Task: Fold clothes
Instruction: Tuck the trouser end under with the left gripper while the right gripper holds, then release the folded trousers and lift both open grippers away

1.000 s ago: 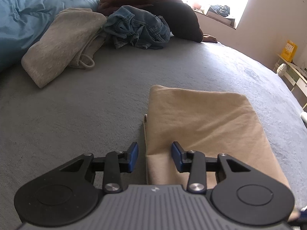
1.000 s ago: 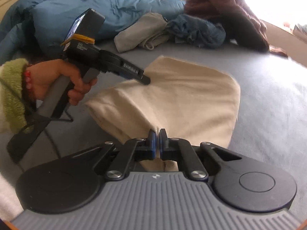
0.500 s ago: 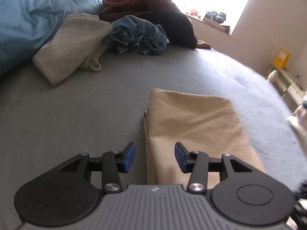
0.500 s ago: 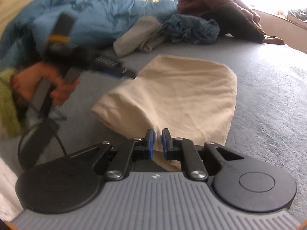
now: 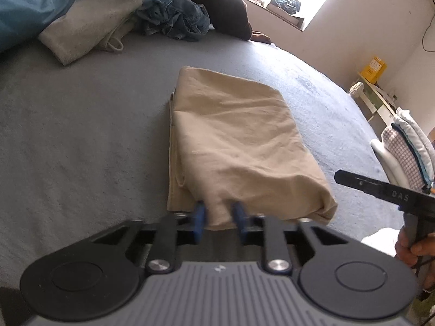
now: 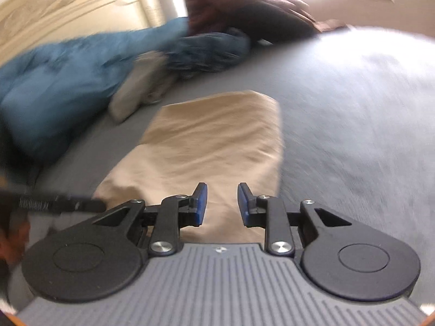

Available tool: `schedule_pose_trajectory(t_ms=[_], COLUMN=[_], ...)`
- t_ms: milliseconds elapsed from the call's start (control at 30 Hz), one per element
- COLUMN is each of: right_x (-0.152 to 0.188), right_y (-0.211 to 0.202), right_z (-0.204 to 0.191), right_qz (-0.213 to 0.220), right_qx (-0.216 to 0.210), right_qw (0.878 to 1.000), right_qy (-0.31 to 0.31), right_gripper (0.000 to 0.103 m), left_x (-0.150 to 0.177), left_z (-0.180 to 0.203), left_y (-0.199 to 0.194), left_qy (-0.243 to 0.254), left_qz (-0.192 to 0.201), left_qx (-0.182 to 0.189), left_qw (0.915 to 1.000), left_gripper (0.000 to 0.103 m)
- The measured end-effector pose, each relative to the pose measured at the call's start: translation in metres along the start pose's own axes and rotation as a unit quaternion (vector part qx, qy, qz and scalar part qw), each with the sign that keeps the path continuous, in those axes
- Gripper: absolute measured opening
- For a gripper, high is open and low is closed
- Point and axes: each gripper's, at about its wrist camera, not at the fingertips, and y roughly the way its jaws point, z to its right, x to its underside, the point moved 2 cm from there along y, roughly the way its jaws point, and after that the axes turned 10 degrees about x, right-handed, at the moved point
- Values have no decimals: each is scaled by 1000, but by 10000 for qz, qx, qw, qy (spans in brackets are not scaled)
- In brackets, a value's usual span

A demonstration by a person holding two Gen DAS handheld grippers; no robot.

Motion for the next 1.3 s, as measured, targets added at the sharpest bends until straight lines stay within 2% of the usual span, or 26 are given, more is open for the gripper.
schedule_pose_trajectory(t_ms=[200,300,433,467,600,733,833,900,1000,1033,1133,1300], right_x=[11,14,13,13,35,32,23,25,36,39,36,22], right_y=[13,16,11,13,36,27,15,21,30,32,20,-6], right_z=[31,38,35,33,28,24,18,16,14,14,14,0], right_qz=[-281,-375,-255,-324,-1231,-1135,-691,-849,-1237,-1337,-1133,-479], right_qx=[45,40,-263,-312,-149,-29,-172,-201,-9,60,100,-87], right_qw=[9960,9936,9937,9935,9877,9902,9951,9942,9909,9897,9924,9987], right_qy=[847,1065,1059,1041,952,815,690,623,530,507,468,151], right_gripper=[24,24,24,24,26,26,26,26,27,27,27,27], left_x=[0,5,6,6,6,6,5,5,5,6,7,9], left_z=[2,-4,-4,-4,-6,-6,-6,-6,-3,-1,5,22], left_y=[-11,-2,0,0,1,2,2,2,-3,-7,-20,-26], left_qy=[336,282,332,324,306,329,347,358,493,579,867,1463], left_qz=[-45,-161,-163,-175,-211,-222,-231,-237,-168,-119,41,184], left_qx=[-158,-230,-249,-247,-239,-236,-233,-232,-252,-300,-453,-463], left_qw=[9993,9992,9990,9990,9990,9989,9989,9988,9983,9978,9952,9880], left_gripper=[7,7,7,7,7,8,8,9,17,23,35,46])
